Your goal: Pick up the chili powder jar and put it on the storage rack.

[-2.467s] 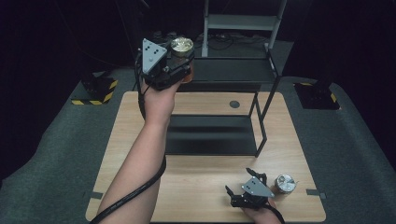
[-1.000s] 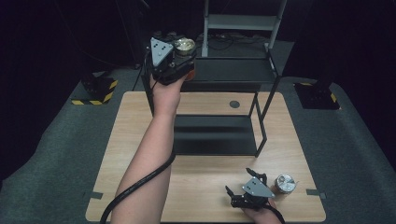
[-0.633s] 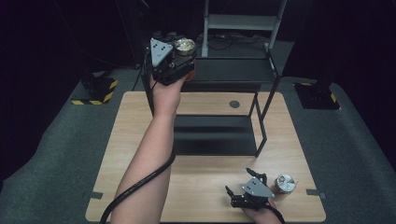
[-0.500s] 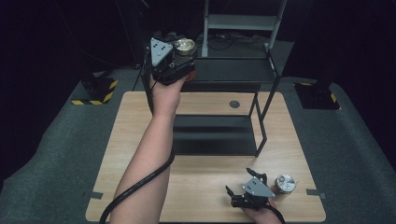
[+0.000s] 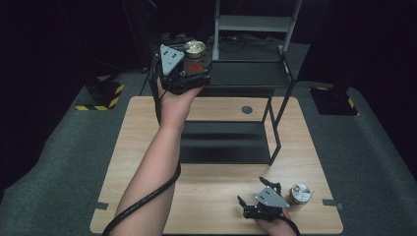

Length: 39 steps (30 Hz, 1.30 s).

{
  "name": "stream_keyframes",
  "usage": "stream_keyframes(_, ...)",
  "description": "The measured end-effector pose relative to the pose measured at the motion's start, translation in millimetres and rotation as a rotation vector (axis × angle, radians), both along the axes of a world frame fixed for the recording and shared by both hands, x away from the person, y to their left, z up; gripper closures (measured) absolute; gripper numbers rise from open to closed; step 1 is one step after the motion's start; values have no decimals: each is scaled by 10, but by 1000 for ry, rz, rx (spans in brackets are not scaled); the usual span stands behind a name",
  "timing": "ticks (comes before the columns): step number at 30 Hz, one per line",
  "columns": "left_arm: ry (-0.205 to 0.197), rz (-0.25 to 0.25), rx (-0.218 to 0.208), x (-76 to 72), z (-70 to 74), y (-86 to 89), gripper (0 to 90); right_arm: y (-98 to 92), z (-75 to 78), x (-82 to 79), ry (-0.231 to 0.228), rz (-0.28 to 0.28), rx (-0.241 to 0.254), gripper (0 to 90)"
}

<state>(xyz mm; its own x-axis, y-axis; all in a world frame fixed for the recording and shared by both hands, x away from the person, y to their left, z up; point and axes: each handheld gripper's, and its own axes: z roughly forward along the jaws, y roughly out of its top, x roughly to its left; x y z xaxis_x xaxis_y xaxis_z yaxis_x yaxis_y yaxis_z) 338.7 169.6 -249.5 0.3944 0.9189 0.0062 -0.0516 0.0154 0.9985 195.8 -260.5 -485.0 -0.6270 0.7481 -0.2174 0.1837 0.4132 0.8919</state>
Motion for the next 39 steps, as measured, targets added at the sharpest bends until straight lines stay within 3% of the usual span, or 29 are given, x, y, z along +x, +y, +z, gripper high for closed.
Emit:
stream_keyframes(7, 10, 1, -37, -144, -42, 47, 4, 1, -1, -3, -1, 1, 0, 0)
stream_keyframes(26, -12, 6, 13, -615, -145, 171, 4, 7, -8, -10, -8, 4, -5, 0)
stream_keyframes(39, -17, -5, 16, -1007, -356, 340, 4, 5, -1, -6, -6, 7, -10, 0)
